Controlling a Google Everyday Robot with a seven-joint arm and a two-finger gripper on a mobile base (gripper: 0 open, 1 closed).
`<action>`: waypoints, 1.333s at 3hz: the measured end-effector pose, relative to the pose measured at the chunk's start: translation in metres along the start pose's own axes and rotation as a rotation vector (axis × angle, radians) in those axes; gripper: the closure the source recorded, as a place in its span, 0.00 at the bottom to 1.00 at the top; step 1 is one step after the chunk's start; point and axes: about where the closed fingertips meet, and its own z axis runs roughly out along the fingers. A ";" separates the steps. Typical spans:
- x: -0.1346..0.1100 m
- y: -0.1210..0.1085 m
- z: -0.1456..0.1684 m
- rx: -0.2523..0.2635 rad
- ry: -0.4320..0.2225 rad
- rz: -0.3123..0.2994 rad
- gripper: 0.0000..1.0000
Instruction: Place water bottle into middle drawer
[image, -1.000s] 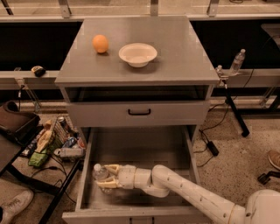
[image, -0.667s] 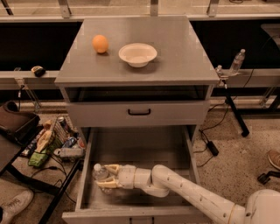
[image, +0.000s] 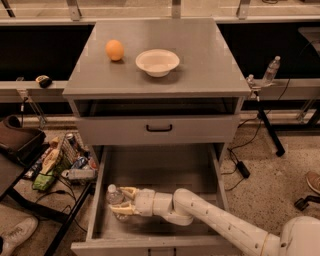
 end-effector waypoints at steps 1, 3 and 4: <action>0.000 0.000 0.000 0.000 0.000 0.000 0.11; -0.003 0.002 0.003 -0.007 0.003 -0.005 0.00; -0.049 0.015 -0.019 0.005 0.083 -0.058 0.00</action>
Offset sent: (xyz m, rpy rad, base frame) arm 0.0000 0.0000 0.0000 0.0000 0.0000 0.0000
